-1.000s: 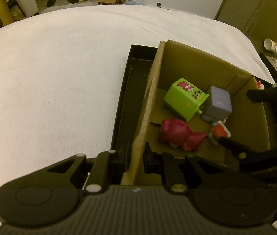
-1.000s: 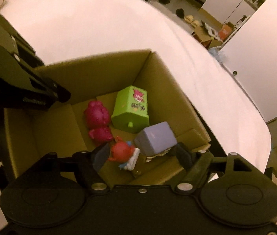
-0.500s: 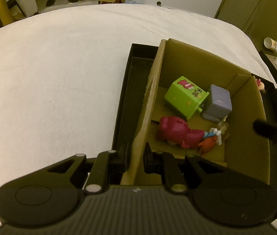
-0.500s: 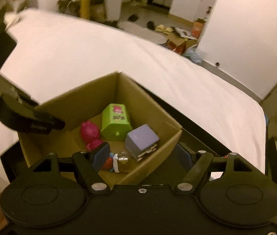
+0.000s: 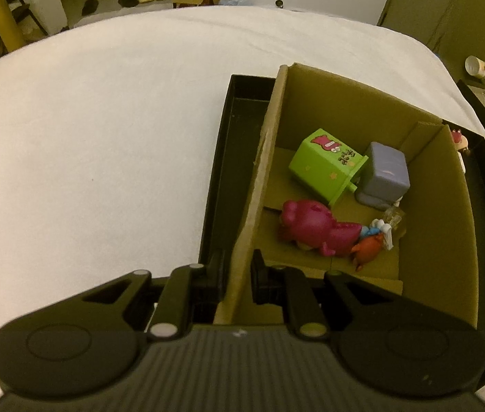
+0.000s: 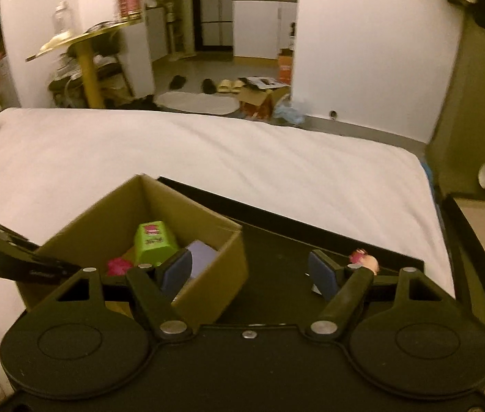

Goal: Organize rigid objects
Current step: 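Move the right gripper back over the tray toward the white charger plug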

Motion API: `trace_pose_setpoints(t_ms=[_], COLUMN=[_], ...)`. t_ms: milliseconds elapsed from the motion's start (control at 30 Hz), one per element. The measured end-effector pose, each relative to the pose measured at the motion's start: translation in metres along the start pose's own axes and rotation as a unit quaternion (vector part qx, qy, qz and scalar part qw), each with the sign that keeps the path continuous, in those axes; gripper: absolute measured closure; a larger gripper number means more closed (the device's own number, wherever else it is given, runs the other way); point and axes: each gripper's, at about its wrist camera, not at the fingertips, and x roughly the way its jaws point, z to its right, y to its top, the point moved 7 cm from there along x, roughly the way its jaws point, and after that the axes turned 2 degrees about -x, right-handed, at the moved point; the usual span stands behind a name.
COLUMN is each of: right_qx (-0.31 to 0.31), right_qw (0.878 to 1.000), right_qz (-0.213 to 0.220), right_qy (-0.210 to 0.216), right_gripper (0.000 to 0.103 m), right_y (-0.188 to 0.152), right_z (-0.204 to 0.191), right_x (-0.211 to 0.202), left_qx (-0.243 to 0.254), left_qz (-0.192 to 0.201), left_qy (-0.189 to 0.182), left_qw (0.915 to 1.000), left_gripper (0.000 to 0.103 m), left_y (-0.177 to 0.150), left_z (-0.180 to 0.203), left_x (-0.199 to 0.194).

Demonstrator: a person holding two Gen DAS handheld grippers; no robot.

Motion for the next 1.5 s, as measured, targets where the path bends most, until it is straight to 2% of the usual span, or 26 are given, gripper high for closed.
trace_pose_setpoints(t_ms=[533, 933, 1100, 1300, 1500], right_qx=[0.089, 0.199, 0.212, 0.224, 0.193], right_qw=[0.995, 0.978, 0.975, 0.972, 0.977], right_qz=[-0.033, -0.045, -0.044, -0.045, -0.053], right_qy=[-0.038, -0.053, -0.053, -0.055, -0.069], right_gripper=[0.028, 0.028, 0.028, 0.028, 0.028], right_y=[-0.052, -0.092, -0.092, -0.076, -0.063], right_z=[0.037, 0.088, 0.092, 0.095, 0.092], right_x=[0.027, 0.039, 0.049, 0.069, 0.089], left_qx=[0.013, 0.013, 0.021, 0.010, 0.014], left_qz=[-0.009, -0.008, -0.008, -0.012, -0.009], left_qy=[0.003, 0.006, 0.010, 0.004, 0.007], left_qw=[0.9999, 0.9999, 0.9997, 0.9999, 0.9998], left_gripper=[0.090, 0.090, 0.090, 0.090, 0.090], left_y=[-0.002, -0.001, -0.002, 0.001, 0.001], left_z=[0.005, 0.006, 0.009, 0.007, 0.007], left_x=[0.006, 0.005, 0.003, 0.002, 0.002])
